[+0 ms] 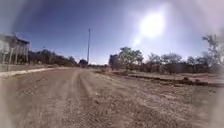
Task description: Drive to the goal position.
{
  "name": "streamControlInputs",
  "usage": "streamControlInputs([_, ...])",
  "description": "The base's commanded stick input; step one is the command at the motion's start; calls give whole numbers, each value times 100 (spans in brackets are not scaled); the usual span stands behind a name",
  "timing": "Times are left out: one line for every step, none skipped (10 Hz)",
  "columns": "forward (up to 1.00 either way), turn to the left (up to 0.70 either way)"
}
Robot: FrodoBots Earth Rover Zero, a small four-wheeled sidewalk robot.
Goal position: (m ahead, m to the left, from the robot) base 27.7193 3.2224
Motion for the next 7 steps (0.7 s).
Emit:
streamControlInputs([70,0])
streamControlInputs([70,0])
streamControlInputs([70,0])
streamControlInputs([70,0])
streamControlInputs([70,0])
streamControlInputs([70,0])
streamControlInputs([70,0])
